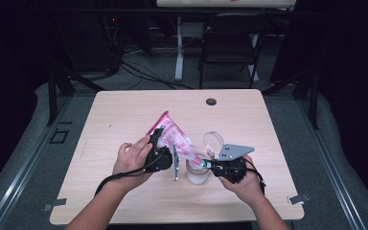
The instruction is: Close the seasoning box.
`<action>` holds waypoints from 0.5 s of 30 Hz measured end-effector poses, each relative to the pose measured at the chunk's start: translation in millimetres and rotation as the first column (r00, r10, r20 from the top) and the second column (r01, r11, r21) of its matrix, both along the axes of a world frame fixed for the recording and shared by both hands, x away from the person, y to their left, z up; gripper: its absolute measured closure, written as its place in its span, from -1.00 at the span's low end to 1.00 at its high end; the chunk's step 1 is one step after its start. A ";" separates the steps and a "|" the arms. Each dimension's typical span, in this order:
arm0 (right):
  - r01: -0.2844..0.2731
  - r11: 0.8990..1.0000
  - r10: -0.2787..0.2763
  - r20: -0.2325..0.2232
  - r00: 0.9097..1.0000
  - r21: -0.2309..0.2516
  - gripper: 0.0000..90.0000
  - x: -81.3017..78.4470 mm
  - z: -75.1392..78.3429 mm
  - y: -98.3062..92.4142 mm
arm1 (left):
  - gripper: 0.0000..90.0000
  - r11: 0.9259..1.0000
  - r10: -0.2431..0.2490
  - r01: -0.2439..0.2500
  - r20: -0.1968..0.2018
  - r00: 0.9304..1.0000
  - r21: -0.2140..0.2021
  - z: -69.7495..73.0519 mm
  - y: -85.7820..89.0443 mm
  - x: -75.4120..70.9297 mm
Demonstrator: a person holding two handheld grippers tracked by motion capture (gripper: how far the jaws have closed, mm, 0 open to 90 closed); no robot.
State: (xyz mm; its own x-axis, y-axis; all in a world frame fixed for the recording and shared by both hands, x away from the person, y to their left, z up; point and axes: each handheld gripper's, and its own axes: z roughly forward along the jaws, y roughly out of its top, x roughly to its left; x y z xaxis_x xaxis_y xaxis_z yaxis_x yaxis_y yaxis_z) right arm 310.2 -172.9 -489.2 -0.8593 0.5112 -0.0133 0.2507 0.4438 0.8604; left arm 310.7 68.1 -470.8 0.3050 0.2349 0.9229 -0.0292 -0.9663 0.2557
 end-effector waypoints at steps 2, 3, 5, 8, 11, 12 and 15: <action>0.001 1.000 -0.001 -0.002 1.000 0.002 1.00 0.1 -0.2 -0.2 | 0.44 1.000 0.003 -0.003 0.001 1.000 0.004 0.5 -0.4 -0.3; 0.002 1.000 -0.002 -0.002 1.000 0.003 1.00 0.1 -0.2 -0.4 | 0.44 1.000 0.002 -0.002 0.001 1.000 0.004 0.6 -0.6 -0.2; 0.004 1.000 -0.004 -0.002 1.000 0.000 1.00 0.1 -0.1 -0.8 | 0.44 1.000 0.001 -0.001 0.002 1.000 0.004 0.5 -0.8 -0.1; 0.003 1.000 -0.003 -0.004 1.000 -0.006 1.00 0.0 0.0 -1.5 | 0.44 1.000 0.001 -0.001 -0.002 1.000 0.004 0.6 -1.4 -0.2; 0.003 1.000 -0.003 -0.003 1.000 -0.004 1.00 -0.7 -0.4 -1.6 | 0.44 1.000 -0.007 0.007 -0.002 1.000 0.001 0.1 -1.6 0.2; 0.004 1.000 -0.004 -0.003 1.000 -0.005 1.00 -1.0 -0.5 -1.8 | 0.44 1.000 -0.008 0.008 -0.003 1.000 0.000 0.0 -1.8 0.2; 0.008 1.000 -0.008 -0.002 1.000 -0.005 1.00 -1.8 -0.6 -2.6 | 0.44 1.000 -0.007 0.007 -0.014 1.000 0.001 0.1 -2.8 0.3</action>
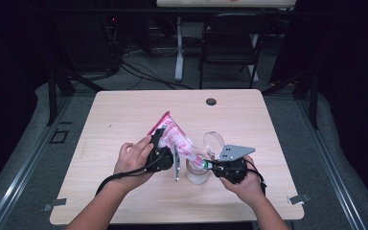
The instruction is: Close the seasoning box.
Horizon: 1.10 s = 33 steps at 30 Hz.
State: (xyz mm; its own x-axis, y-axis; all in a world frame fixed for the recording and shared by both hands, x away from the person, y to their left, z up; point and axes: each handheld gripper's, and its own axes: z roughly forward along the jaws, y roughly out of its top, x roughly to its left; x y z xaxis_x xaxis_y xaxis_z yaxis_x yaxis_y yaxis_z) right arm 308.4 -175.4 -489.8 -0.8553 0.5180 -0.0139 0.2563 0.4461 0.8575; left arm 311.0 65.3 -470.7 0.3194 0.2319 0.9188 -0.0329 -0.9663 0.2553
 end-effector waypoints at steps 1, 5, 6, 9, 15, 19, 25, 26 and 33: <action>0.001 1.000 -0.001 0.001 1.000 -0.002 1.00 -0.2 0.0 -0.3 | 0.44 1.000 -0.005 0.005 0.004 1.000 0.003 0.0 -0.3 0.3; 0.004 1.000 -0.004 0.001 1.000 0.003 1.00 -0.8 -0.1 -1.5 | 0.45 1.000 -0.006 0.006 0.014 1.000 0.002 0.4 -1.4 -0.5; 0.004 1.000 -0.004 0.001 1.000 0.004 1.00 -1.0 0.0 -1.7 | 0.45 1.000 -0.007 0.007 0.016 1.000 0.002 0.6 -1.6 -0.5; 0.005 1.000 -0.005 0.000 1.000 0.000 1.00 -1.2 -0.3 -2.1 | 0.44 1.000 -0.011 0.011 0.016 1.000 0.005 0.4 -2.1 -0.7; 0.005 1.000 -0.005 -0.001 1.000 -0.005 1.00 -1.0 -1.9 -2.2 | 0.45 1.000 -0.012 0.012 0.015 1.000 0.007 -0.9 -2.6 -0.7; 0.006 1.000 -0.006 -0.006 1.000 -0.004 1.00 -1.0 -2.7 -1.8 | 0.45 1.000 -0.013 0.013 0.015 1.000 0.006 -1.1 -2.4 -0.6; 0.003 1.000 -0.003 -0.008 1.000 -0.010 1.00 -1.0 -3.6 -0.7 | 0.45 1.000 -0.014 0.014 0.014 1.000 0.005 -1.0 -2.0 -0.5; 0.003 1.000 -0.003 -0.009 1.000 -0.010 1.00 -1.0 -3.8 -0.5 | 0.45 1.000 -0.014 0.014 0.013 1.000 0.005 -1.1 -2.0 -0.4; 0.004 1.000 -0.004 -0.009 1.000 -0.016 1.00 -0.9 -4.2 -0.5 | 0.45 1.000 -0.015 0.015 0.016 1.000 0.006 -0.8 -2.3 -0.5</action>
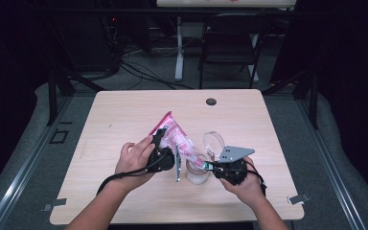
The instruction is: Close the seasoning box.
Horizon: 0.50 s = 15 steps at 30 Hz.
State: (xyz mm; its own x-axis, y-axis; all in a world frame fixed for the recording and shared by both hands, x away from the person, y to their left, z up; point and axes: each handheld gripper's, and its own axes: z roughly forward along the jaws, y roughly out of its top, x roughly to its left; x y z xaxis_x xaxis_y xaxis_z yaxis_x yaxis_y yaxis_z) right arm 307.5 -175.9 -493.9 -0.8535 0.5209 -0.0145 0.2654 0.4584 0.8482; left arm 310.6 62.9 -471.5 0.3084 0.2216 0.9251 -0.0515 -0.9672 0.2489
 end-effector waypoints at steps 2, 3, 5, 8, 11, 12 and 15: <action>0.001 1.000 -0.001 -0.001 1.000 0.003 1.00 0.1 -0.2 0.2 | 0.45 1.000 0.000 0.000 0.000 1.000 -0.001 -0.1 0.1 0.1; -0.001 1.000 0.001 -0.001 1.000 0.001 1.00 0.2 -0.2 0.0 | 0.45 1.000 0.000 0.000 0.000 1.000 -0.001 0.1 0.1 0.1; -0.002 1.000 0.002 0.000 1.000 0.002 1.00 0.1 -0.4 0.4 | 0.45 1.000 0.002 -0.002 -0.002 1.000 0.000 0.3 0.1 0.1; 0.000 1.000 0.000 -0.001 1.000 -0.001 1.00 0.3 -0.6 0.6 | 0.45 1.000 0.003 -0.003 -0.002 1.000 0.001 0.1 0.0 -0.1; 0.001 1.000 -0.001 0.000 1.000 0.000 1.00 0.4 -1.1 0.9 | 0.45 1.000 0.002 -0.002 0.000 1.000 0.001 0.1 -0.2 0.0; 0.001 1.000 -0.001 0.000 1.000 0.000 1.00 0.4 -1.3 1.0 | 0.45 1.000 0.002 -0.002 0.001 1.000 0.003 0.3 -0.3 0.0; 0.002 1.000 -0.002 -0.001 1.000 -0.002 1.00 0.4 -1.5 1.1 | 0.45 1.000 0.002 -0.002 0.004 1.000 0.005 0.5 -0.7 -0.3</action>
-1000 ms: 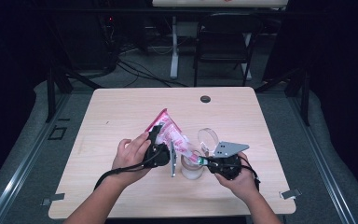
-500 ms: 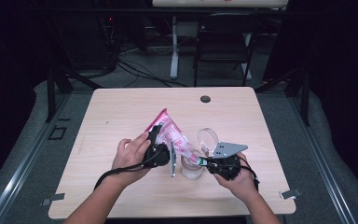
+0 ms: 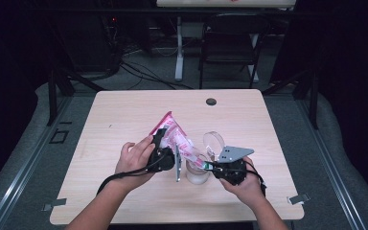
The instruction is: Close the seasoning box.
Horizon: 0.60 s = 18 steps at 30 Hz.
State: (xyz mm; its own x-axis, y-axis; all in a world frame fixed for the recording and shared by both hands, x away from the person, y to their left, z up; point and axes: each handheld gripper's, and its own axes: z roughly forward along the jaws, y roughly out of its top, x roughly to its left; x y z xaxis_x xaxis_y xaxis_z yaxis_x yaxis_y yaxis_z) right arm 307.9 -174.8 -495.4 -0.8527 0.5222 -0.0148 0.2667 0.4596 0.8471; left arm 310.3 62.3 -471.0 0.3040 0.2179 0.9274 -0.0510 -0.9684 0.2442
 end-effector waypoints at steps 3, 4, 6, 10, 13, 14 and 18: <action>0.001 1.000 -0.001 0.001 1.000 -0.003 1.00 -0.1 -0.1 0.1 | 0.45 1.000 -0.001 0.001 0.000 1.000 0.002 0.3 -0.1 -0.1; -0.001 1.000 0.001 0.001 1.000 -0.005 1.00 0.0 -0.1 0.0 | 0.45 1.000 -0.001 0.001 0.001 1.000 0.003 0.5 -0.1 -0.2; 0.001 1.000 -0.001 0.000 1.000 -0.005 1.00 -0.2 0.0 0.2 | 0.45 1.000 -0.003 0.003 0.002 1.000 0.003 0.6 0.1 -0.1; 0.001 1.000 -0.001 0.002 1.000 -0.006 1.00 -0.3 -0.2 0.6 | 0.45 1.000 -0.001 0.001 0.002 1.000 0.002 0.9 -0.1 -0.3; 0.000 1.000 0.000 0.001 1.000 -0.008 1.00 -0.3 -0.1 0.5 | 0.45 1.000 -0.003 0.003 0.001 1.000 0.001 1.1 0.0 -0.2; 0.000 1.000 0.000 0.001 1.000 -0.008 1.00 -0.3 -0.1 0.5 | 0.45 1.000 -0.004 0.004 0.001 1.000 0.000 1.1 -0.1 -0.1; 0.001 1.000 -0.001 0.002 1.000 -0.006 1.00 -0.3 -0.2 0.6 | 0.45 1.000 -0.006 0.006 0.002 1.000 -0.006 1.4 -0.3 -0.1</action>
State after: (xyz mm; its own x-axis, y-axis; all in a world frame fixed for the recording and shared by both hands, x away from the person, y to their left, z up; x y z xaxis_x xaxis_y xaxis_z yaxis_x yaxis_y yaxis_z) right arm 307.5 -174.2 -495.6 -0.8523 0.5227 -0.0193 0.2656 0.4642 0.8450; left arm 310.2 62.0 -469.7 0.3033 0.2212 0.9269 -0.0574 -0.9667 0.2495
